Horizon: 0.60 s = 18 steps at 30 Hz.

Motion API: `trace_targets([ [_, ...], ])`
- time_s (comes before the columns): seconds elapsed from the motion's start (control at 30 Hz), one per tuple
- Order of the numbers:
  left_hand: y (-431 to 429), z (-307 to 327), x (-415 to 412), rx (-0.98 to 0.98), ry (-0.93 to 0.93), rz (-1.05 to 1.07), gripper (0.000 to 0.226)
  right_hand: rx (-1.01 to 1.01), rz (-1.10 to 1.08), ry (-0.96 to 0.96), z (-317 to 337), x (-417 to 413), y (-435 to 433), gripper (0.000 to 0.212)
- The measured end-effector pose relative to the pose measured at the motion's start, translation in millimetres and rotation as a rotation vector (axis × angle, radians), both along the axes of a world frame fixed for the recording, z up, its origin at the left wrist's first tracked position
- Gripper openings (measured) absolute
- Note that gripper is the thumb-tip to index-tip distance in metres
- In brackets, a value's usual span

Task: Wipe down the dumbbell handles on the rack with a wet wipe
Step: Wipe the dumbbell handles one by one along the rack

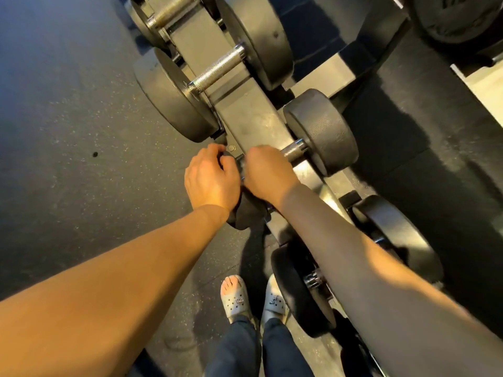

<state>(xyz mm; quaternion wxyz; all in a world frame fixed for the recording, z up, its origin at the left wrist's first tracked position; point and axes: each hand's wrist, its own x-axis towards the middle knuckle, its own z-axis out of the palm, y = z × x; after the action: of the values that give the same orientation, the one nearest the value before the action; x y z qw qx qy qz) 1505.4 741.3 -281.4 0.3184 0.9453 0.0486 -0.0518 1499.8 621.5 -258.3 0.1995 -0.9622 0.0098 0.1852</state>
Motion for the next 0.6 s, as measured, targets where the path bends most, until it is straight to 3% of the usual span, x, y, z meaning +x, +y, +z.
trace_targets([
  [0.07,0.0,-0.3,0.3,-0.006,0.007,0.001,0.036,-0.028,0.184,0.018,5.5,0.3,3.9,0.009],
  [0.13,0.4,-0.1,0.4,-0.013,-0.003,0.0,0.037,-0.211,0.28,-0.027,11.7,8.4,-4.8,0.013],
  [0.2,0.8,-0.4,0.1,-0.02,-0.009,-0.003,0.038,-0.366,0.268,-0.042,14.0,15.9,-16.8,0.019],
  [0.27,0.7,-0.3,-0.2,-0.024,-0.005,-0.002,0.038,-0.399,0.17,-0.065,11.9,16.3,-22.0,0.019],
  [0.37,0.2,0.9,0.6,-0.019,0.006,0.0,0.038,-0.256,0.168,-0.104,-3.1,-4.3,-4.8,0.014],
  [0.5,0.1,2.3,1.1,-0.017,0.009,0.001,0.04,0.19,0.082,-0.324,-40.0,-41.0,-11.1,0.014],
  [0.6,-1.0,3.0,-1.0,-0.024,0.009,0.001,0.039,0.351,-0.341,-0.46,-59.0,-65.4,-23.0,0.015],
])
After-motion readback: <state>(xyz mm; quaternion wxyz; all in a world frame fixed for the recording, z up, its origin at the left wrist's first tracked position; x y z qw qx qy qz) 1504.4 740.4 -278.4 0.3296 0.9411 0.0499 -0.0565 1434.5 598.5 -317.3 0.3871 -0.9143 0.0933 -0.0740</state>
